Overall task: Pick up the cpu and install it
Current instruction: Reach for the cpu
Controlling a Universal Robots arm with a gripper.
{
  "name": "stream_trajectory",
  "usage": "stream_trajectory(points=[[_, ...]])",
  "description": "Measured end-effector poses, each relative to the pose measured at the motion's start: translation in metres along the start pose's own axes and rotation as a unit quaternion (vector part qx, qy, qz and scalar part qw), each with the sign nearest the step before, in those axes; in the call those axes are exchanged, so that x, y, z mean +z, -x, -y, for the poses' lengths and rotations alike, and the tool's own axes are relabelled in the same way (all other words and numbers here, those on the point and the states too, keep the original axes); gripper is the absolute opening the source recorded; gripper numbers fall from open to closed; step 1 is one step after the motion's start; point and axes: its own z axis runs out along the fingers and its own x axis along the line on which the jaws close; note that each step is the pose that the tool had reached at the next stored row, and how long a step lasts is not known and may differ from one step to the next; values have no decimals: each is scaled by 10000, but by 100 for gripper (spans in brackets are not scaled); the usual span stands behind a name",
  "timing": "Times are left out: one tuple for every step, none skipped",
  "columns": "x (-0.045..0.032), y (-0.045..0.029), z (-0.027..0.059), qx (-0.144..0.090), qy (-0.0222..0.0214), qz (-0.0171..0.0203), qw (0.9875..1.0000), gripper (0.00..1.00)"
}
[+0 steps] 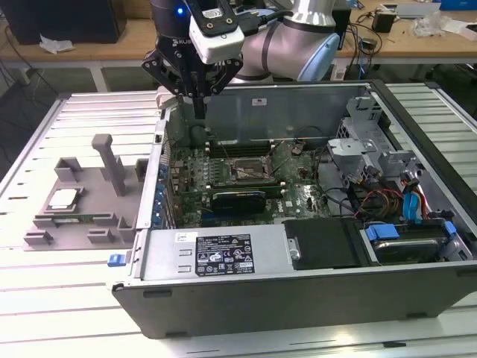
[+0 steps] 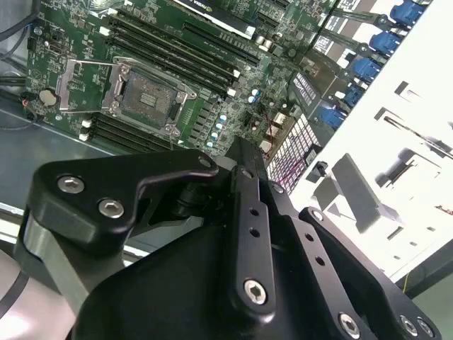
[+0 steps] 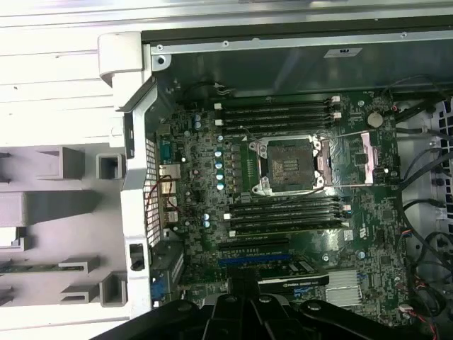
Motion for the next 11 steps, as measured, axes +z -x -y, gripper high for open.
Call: stream_trajectory(points=[[0, -5, 0, 1, 0, 1, 10000, 11], [0, -14, 1, 1, 0, 0, 10000, 11], [-2, -40, 3, 1, -1, 0, 10000, 11], [-2, -68, 5, 1, -1, 0, 10000, 11], [-2, -95, 7, 1, 0, 0, 10000, 11], [-4, -134, 10, 0, 0, 0, 10000, 11], [-4, -155, 12, 0, 0, 0, 10000, 11], [-5, -182, 13, 0, 0, 0, 10000, 11], [-6, -203, 15, 1, 0, 0, 10000, 11], [-6, -215, 16, 1, 0, 0, 10000, 11], [-6, -243, 18, 1, 0, 0, 10000, 11]])
